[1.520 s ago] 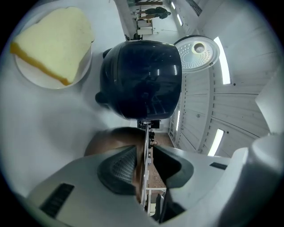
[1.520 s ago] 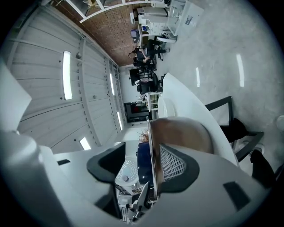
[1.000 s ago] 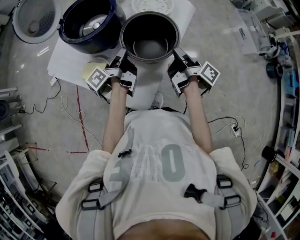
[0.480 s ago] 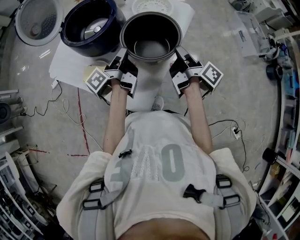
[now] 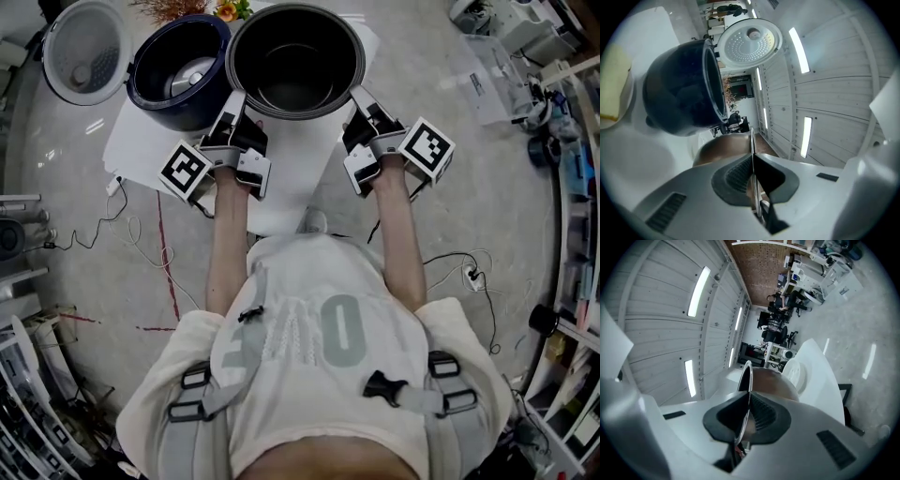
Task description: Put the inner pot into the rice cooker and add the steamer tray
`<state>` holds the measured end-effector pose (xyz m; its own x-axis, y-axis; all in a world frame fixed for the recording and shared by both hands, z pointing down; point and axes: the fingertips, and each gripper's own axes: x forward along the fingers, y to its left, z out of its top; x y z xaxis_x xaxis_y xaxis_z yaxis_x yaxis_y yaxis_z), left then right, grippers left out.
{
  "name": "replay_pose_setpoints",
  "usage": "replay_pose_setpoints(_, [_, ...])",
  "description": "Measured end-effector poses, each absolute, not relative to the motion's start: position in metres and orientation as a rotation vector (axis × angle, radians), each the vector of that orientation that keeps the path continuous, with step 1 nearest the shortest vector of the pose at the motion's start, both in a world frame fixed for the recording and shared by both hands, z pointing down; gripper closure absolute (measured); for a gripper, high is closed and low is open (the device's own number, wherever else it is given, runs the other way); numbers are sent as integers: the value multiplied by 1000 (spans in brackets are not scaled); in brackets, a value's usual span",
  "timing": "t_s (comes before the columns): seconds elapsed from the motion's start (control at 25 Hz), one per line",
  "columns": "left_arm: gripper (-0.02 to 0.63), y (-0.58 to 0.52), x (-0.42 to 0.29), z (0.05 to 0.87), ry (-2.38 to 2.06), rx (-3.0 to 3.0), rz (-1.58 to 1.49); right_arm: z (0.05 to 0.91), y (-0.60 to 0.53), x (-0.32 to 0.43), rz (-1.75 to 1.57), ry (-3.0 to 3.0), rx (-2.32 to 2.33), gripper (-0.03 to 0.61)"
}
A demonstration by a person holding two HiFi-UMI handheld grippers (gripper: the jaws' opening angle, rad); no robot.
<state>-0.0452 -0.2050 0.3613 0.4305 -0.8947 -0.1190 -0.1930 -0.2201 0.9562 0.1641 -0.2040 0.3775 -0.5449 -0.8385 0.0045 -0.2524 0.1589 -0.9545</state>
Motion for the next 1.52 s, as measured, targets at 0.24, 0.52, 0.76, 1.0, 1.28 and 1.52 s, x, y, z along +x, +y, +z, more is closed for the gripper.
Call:
replay_pose_setpoints(0.24, [583,-210,-65,316,-979,1779,-906,334,-215,139,-1306,1996,-1004,555])
replay_pose_setpoints(0.52, [581,-196,-70,282,-1044,1852,-957,297,-217,135,-1224,2121,-906,552])
replay_pose_setpoints(0.76, [581,-185,-83,255,-1129,1921,-1000,266,-219,115,-1160,2236,-807,552])
replay_pose_setpoints(1.0, [580,-204,-169,243,-1304,1959,-934,253,-256,22,-1194,2308,-748,551])
replay_pose_setpoints(1.28, [580,-204,-222,257,-1405,1912,-912,275,-271,-34,-1294,2331,-721,549])
replay_pose_setpoints(1.52, [580,-207,-259,275,-1424,1849,-915,287,-279,-73,-1332,2362,-702,548])
